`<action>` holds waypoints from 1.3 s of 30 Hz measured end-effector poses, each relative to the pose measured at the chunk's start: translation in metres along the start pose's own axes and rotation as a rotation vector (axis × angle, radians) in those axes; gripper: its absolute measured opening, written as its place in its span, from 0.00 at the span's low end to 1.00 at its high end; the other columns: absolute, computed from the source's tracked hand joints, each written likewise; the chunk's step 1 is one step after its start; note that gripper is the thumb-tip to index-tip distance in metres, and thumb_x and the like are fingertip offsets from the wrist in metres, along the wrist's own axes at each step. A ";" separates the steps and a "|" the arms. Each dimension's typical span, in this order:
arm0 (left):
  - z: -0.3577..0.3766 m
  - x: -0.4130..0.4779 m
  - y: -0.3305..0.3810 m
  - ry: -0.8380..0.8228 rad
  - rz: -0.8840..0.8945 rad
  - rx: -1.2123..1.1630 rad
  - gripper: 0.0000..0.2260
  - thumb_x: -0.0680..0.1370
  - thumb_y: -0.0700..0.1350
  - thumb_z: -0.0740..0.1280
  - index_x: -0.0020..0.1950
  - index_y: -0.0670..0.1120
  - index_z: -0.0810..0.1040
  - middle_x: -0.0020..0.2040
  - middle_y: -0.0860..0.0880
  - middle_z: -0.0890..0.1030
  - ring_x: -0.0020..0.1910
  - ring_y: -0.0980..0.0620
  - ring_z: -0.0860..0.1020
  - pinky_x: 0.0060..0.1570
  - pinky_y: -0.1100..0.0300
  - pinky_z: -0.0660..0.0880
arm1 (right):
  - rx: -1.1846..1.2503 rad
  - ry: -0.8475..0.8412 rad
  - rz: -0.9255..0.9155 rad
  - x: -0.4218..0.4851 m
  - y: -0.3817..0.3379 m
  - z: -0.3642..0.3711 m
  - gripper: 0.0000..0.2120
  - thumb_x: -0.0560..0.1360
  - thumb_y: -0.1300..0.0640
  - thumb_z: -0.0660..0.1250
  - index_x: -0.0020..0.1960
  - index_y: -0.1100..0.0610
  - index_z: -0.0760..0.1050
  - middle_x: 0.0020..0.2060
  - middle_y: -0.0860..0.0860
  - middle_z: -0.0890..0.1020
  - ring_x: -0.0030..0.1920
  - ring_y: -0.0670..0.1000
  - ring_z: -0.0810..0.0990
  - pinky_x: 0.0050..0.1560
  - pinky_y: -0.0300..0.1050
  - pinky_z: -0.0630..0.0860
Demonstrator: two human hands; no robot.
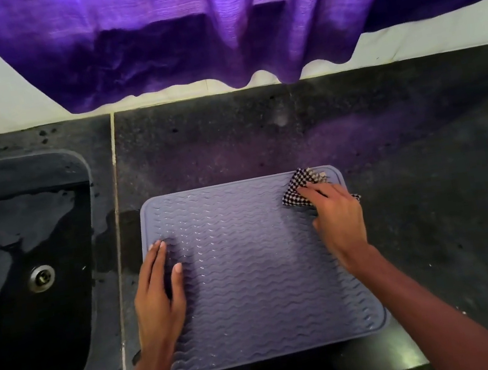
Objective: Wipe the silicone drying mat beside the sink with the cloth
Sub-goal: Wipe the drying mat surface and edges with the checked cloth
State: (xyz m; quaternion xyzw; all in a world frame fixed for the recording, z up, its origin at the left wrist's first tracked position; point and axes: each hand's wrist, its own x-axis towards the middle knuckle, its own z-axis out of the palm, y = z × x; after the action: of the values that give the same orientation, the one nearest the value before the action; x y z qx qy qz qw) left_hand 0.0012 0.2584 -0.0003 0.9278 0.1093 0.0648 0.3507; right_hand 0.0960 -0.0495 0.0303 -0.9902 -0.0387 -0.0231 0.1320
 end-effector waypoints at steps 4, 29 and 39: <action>-0.001 0.000 -0.001 -0.006 0.021 -0.019 0.26 0.81 0.53 0.60 0.73 0.38 0.72 0.73 0.41 0.73 0.72 0.48 0.70 0.73 0.71 0.57 | 0.034 -0.022 -0.074 -0.008 -0.019 0.003 0.38 0.48 0.71 0.77 0.59 0.58 0.81 0.53 0.54 0.83 0.48 0.60 0.81 0.48 0.49 0.80; -0.011 0.002 -0.011 -0.067 0.121 -0.080 0.27 0.81 0.55 0.59 0.75 0.39 0.70 0.74 0.45 0.72 0.74 0.50 0.69 0.75 0.65 0.60 | -0.066 -0.038 0.223 -0.002 -0.045 0.011 0.33 0.66 0.67 0.74 0.70 0.60 0.71 0.62 0.61 0.77 0.57 0.64 0.75 0.57 0.54 0.75; -0.009 0.001 -0.012 -0.074 0.145 -0.079 0.32 0.83 0.62 0.55 0.74 0.38 0.70 0.74 0.46 0.71 0.74 0.53 0.67 0.75 0.67 0.58 | 0.207 0.023 0.154 0.001 -0.076 0.013 0.31 0.65 0.72 0.68 0.67 0.58 0.75 0.54 0.58 0.82 0.51 0.61 0.79 0.55 0.50 0.76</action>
State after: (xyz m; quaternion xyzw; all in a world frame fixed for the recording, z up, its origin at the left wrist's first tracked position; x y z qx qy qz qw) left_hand -0.0019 0.2734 -0.0012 0.9205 0.0261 0.0601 0.3852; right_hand 0.0913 0.0273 0.0375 -0.9710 0.0369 -0.0200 0.2355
